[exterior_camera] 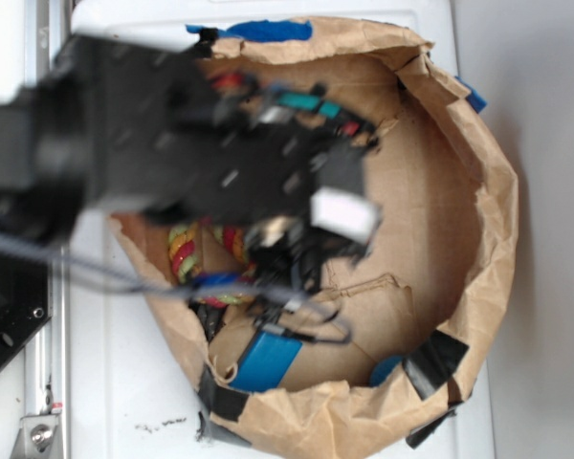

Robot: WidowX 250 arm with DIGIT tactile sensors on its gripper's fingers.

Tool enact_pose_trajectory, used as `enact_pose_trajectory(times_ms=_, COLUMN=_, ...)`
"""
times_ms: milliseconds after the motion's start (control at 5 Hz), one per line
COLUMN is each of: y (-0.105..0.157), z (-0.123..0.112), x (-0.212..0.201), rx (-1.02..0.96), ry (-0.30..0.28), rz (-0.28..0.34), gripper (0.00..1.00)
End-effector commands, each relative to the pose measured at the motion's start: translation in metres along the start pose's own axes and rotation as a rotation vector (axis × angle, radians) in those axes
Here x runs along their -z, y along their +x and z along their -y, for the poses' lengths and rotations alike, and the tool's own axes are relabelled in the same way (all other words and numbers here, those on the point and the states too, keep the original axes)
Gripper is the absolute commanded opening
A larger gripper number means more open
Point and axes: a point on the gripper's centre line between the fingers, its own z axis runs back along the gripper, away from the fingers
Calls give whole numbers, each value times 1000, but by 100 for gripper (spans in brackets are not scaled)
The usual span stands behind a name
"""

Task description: Grab the blue ball.

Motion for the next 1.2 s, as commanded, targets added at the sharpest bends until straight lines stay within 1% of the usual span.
enact_pose_trajectory(times_ms=0, y=30, z=17, x=-19, rx=39, ry=-62, rz=124, gripper=100)
enact_pose_trajectory(times_ms=200, y=44, z=15, x=-17, rx=25, ry=-119, rz=161, gripper=100)
enact_pose_trajectory(times_ms=400, y=47, z=18, x=-15, rx=34, ry=-115, rz=157, gripper=100)
enact_pose_trajectory(times_ms=600, y=49, z=21, x=-17, rx=37, ry=-126, rz=167, gripper=100)
enact_pose_trajectory(times_ms=800, y=46, z=20, x=-17, rx=55, ry=-159, rz=190, gripper=100)
enact_pose_trajectory(times_ms=1000, y=45, z=18, x=-15, rx=81, ry=-210, rz=229, gripper=100)
